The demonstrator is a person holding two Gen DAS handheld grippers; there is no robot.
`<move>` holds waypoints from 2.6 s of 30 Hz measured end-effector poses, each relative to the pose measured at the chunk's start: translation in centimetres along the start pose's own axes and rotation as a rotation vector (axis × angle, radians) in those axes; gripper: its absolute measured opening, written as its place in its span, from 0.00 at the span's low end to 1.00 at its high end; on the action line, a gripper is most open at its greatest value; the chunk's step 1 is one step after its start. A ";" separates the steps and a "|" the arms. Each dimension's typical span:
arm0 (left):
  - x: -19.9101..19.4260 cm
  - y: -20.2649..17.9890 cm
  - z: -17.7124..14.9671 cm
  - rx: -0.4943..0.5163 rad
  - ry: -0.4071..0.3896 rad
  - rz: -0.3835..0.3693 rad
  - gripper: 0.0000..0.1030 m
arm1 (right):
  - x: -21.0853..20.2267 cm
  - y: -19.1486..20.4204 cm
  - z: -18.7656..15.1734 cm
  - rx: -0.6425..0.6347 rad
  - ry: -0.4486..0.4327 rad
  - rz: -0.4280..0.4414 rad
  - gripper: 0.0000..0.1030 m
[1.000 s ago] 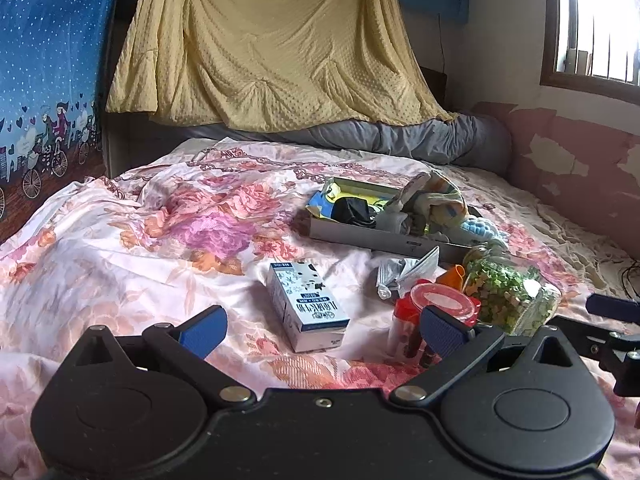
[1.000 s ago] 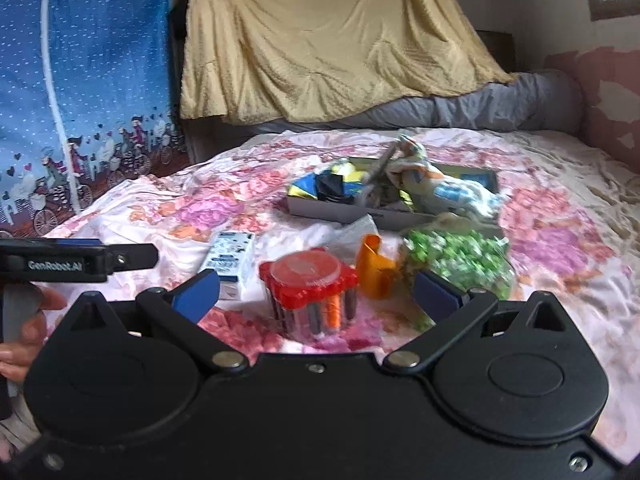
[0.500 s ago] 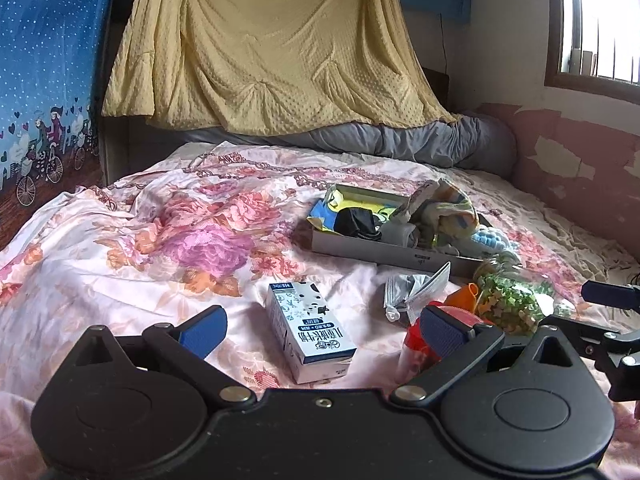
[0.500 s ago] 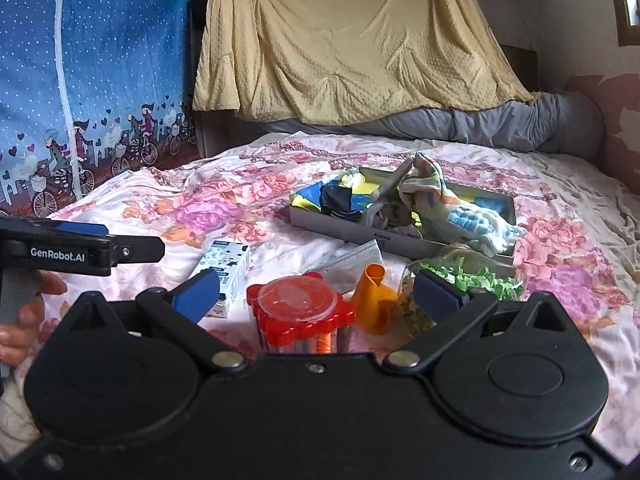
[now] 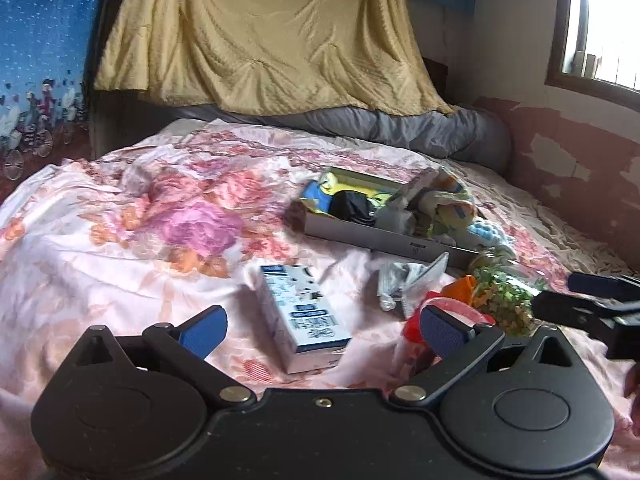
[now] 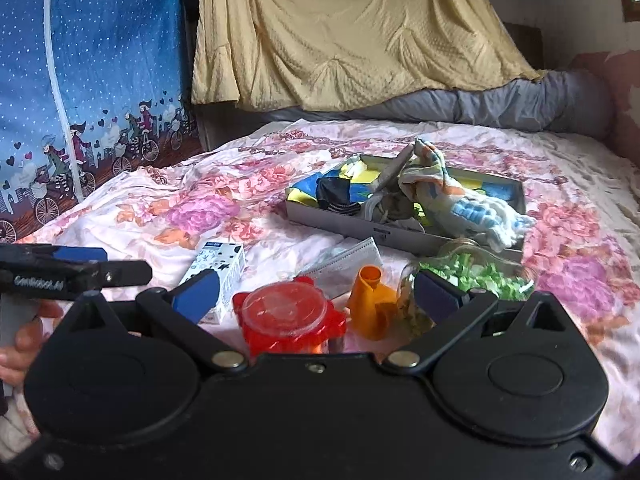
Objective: Organize soft objects
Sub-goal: 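Grasp the orange rubber item with the right tool while the left grasps the grey face mask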
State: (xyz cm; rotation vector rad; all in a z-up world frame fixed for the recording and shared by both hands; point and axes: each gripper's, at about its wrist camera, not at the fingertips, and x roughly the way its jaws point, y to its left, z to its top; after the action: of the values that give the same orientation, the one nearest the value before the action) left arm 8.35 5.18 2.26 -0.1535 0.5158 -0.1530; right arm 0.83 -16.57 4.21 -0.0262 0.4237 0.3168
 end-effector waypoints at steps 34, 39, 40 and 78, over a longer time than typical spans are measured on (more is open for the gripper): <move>15.0 -6.3 8.8 0.122 0.307 -0.104 0.99 | 6.6 -5.6 5.6 -0.696 0.168 0.154 0.99; 17.2 -6.6 9.0 0.159 0.366 -0.117 0.99 | 7.0 -3.2 4.8 -0.919 0.231 0.184 0.89; 17.5 -6.7 8.9 0.167 0.378 -0.123 0.99 | 7.0 -3.2 4.8 -0.936 0.239 0.187 0.87; 23.6 -7.1 7.0 0.145 0.610 -0.225 0.63 | 14.5 -2.0 2.7 -0.892 0.363 0.327 0.31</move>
State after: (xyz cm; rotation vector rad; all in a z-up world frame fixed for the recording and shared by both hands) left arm 31.37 -5.33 -1.67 -0.0188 1.0916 -0.4633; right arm 15.00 -13.94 0.67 -0.9045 0.6188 0.8114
